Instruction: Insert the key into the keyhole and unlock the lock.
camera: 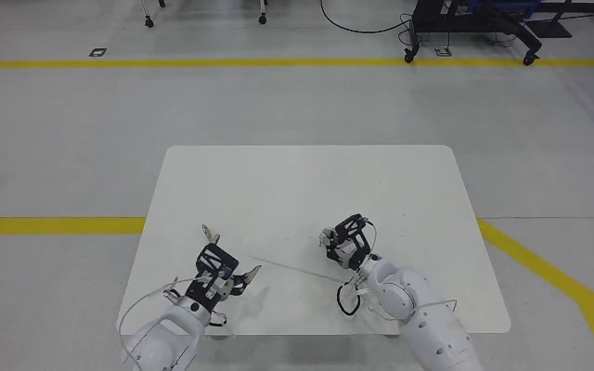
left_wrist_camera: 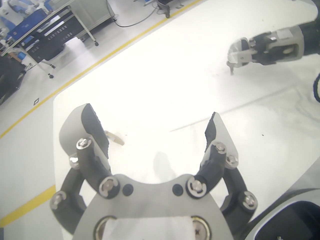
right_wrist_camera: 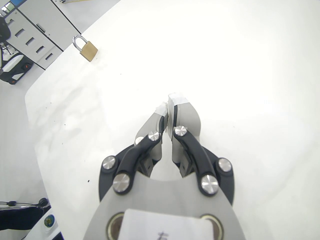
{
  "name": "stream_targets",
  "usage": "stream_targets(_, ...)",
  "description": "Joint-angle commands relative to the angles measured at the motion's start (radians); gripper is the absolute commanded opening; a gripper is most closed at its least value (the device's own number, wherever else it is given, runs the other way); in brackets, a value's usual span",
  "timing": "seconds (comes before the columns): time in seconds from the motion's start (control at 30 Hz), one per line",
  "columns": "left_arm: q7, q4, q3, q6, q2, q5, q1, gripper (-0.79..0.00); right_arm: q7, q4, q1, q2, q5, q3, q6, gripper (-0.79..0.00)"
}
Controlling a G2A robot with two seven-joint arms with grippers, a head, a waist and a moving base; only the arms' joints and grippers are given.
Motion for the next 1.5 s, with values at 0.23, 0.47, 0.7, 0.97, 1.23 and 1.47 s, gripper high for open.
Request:
stream_targets(0.23, -0.049, 0.158, 0.153, 0.024, -0.031, 0.009, -0.139, 0.000, -0.040, -0.034, -0.031, 0.010, -0.034, 0.022, -0.046, -0.785)
stream_targets(0.47, -0.073, 0.245, 0.220, 0.059, -0.053, 0.048, -0.228, 0.000, -0.037, -0.050, -0.043, 0.013, -0.032, 0.028, -0.068, -0.785)
stream_targets(0.7, -0.073, 0.312, 0.264, 0.088, -0.072, 0.054, -0.283, 0.000, -0.016, -0.047, -0.041, 0.016, -0.022, 0.029, -0.101, -0.785)
stream_targets(0.97, -0.104, 0.404, 0.337, 0.113, -0.098, 0.095, -0.340, 0.000, 0.001, -0.044, -0.040, 0.020, -0.007, 0.034, -0.131, -0.785)
stream_targets(1.23, -0.114, 0.456, 0.372, 0.141, -0.118, 0.116, -0.359, 0.000, 0.014, -0.037, -0.050, 0.026, 0.122, 0.068, -0.196, -0.785)
stream_targets(1.47, -0.082, 0.399, 0.328, 0.136, -0.118, 0.053, -0.330, 0.000, 0.141, 0.029, -0.031, 0.030, 0.535, 0.127, -0.277, -0.785)
